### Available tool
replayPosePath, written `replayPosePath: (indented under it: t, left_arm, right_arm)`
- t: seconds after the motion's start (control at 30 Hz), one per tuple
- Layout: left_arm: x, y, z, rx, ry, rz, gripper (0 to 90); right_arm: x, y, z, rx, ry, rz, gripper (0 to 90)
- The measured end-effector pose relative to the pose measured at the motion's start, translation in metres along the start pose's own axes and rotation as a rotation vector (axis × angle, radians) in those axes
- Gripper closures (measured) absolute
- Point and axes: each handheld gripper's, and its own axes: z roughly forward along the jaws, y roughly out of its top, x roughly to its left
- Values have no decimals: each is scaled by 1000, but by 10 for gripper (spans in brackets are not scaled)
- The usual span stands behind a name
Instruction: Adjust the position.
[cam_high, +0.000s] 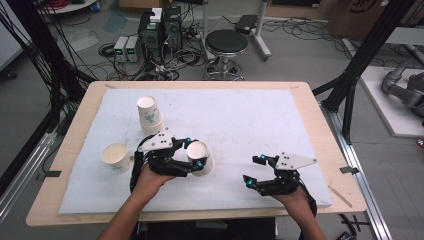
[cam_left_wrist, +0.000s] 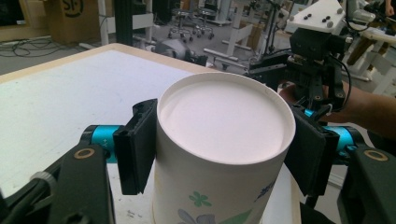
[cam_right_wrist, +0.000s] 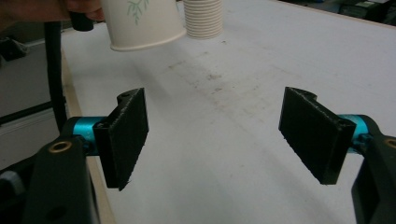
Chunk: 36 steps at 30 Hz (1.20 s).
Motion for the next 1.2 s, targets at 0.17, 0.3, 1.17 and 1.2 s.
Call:
replayPosePath:
  t: [0.17,0.3,1.17,1.2]
  left_arm:
    - [-1,-1,3,10,-27,5,332]
    - [-2,0,5,14,-48,8,332]
    - [-12,2,26,42,-143,27,330]
    - [-12,2,27,40,-145,23,330]
  right_arm:
    - [3,3,5,-1,31,-11,245]
    - [5,9,8,-20,68,-11,246]
    - [16,36,46,26,241,-77,239]
    - [17,36,47,26,240,-77,239]
